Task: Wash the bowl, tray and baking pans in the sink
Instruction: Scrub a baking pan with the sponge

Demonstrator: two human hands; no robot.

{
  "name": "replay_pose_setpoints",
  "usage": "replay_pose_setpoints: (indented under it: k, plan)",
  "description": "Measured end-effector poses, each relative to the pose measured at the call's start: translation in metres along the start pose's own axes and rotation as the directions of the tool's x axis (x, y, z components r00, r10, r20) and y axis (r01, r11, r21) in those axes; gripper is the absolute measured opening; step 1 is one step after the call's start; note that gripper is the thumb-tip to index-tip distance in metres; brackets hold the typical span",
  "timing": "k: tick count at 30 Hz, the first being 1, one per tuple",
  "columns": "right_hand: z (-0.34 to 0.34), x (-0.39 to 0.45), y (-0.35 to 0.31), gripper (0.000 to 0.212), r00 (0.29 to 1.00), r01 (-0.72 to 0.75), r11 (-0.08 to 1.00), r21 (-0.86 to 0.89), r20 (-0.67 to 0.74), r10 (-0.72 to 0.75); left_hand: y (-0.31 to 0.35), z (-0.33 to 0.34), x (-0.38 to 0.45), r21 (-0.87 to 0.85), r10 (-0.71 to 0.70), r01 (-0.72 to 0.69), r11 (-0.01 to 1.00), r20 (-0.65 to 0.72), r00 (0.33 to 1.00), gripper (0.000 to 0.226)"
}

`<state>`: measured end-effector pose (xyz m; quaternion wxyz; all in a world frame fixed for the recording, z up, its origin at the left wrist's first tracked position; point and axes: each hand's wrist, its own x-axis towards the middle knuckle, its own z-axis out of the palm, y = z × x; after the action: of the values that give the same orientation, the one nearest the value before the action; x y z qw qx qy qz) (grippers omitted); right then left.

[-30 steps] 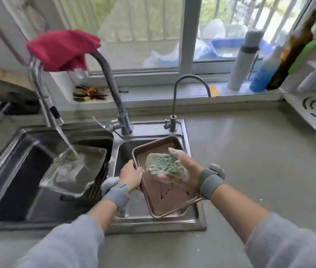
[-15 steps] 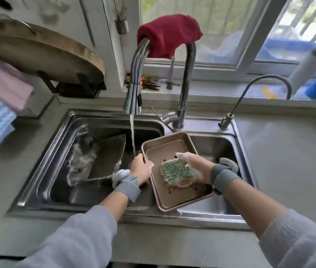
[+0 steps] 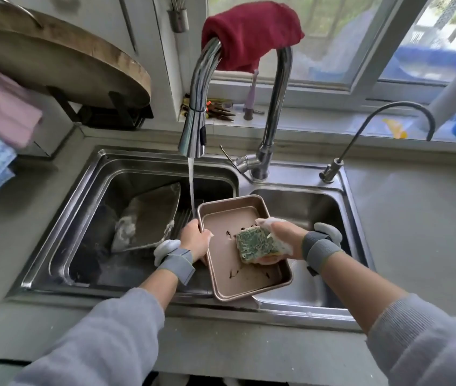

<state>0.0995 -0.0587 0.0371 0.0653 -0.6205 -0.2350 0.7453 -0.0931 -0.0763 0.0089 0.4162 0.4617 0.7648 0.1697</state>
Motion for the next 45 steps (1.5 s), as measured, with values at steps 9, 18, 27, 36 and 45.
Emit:
replay_pose_setpoints:
  k: [9, 18, 27, 36, 45]
  plan:
    - [-0.032, 0.011, 0.002, 0.024, 0.719, 0.284, 0.737, -0.614, -0.373, -0.587, -0.023, 0.004, 0.013, 0.113, -0.018, 0.019, 0.993, -0.012, 1.0, 0.015]
    - [-0.034, 0.01, 0.012, 0.03, 0.511, 0.342, -0.209, -0.916, 0.368, -0.776, -0.025, 0.027, 0.013, 0.138, 0.021, -0.023, 0.99, 0.016, 1.0, 0.008]
    - [-0.039, 0.015, 0.023, 0.018, 0.786, 0.208, -0.708, -0.674, 0.547, -0.29, -0.027, 0.027, 0.021, 0.243, 0.019, -0.023, 0.97, 0.019, 1.0, 0.012]
    - [-0.003, 0.027, 0.024, 0.021, 0.742, 0.396, 0.753, -0.526, -0.301, -0.6, -0.032, 0.03, 0.019, 0.226, 0.038, -0.053, 0.973, 0.073, 0.997, 0.011]
    - [0.016, 0.039, 0.056, 0.046, 0.88, 0.275, -0.3, -0.914, 0.365, -0.304, -0.038, 0.038, 0.022, 0.198, 0.058, -0.064, 0.978, 0.038, 0.998, 0.009]
